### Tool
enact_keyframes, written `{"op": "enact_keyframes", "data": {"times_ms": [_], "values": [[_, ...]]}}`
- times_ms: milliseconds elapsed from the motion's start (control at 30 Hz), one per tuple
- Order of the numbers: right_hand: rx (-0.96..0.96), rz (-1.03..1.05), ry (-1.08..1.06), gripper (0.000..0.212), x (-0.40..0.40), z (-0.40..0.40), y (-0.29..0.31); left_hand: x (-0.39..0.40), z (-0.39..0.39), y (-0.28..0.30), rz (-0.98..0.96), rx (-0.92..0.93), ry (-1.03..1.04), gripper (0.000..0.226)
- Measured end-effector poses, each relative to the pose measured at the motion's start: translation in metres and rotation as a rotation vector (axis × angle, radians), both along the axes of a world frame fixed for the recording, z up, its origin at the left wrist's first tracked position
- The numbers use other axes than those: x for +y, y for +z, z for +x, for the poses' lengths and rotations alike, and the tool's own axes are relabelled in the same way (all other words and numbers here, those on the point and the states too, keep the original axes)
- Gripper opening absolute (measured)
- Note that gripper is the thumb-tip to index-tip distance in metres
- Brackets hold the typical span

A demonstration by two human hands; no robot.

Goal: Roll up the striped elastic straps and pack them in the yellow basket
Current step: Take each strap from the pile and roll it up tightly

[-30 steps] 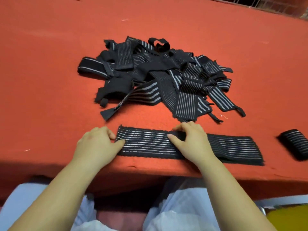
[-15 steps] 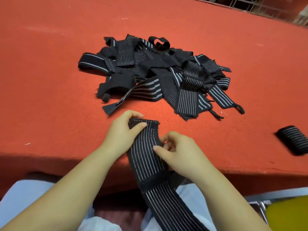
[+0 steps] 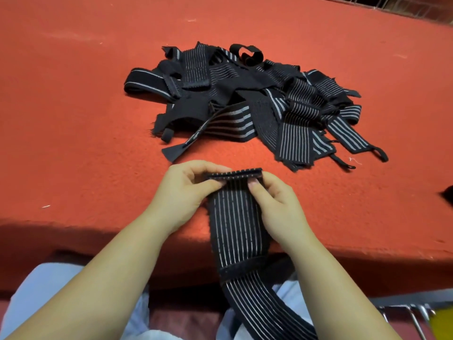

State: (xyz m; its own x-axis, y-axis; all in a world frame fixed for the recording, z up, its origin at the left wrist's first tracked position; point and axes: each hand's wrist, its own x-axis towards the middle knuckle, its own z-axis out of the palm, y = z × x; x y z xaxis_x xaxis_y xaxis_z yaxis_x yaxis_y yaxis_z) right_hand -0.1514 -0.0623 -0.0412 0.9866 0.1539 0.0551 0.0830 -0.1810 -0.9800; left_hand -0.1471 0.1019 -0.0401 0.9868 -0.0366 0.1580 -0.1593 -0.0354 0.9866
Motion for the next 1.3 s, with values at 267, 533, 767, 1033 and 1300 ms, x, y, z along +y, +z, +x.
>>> {"op": "enact_keyframes", "data": {"times_ms": [267,533,767,1033,1300], "values": [[0.057,0.204,0.058,0.023,-0.0055,-0.0021,0.007,-0.0024,-0.0022,-0.0077,0.232,-0.144,0.063,0.044],[0.104,0.272,0.017,0.02,-0.0046,0.0001,0.0021,-0.0046,-0.0045,-0.0041,0.195,-0.083,-0.001,0.03],[0.115,0.331,0.047,0.03,-0.0083,0.0007,0.002,-0.0025,-0.0015,-0.0031,-0.009,0.047,-0.055,0.043],[0.115,0.261,-0.02,0.01,-0.0063,-0.002,0.0064,0.0,0.0002,-0.001,-0.152,0.1,-0.06,0.044],[0.106,0.26,-0.062,0.007,-0.0021,-0.0016,0.0057,0.0006,-0.0016,-0.0009,-0.06,0.004,-0.028,0.036]]}}
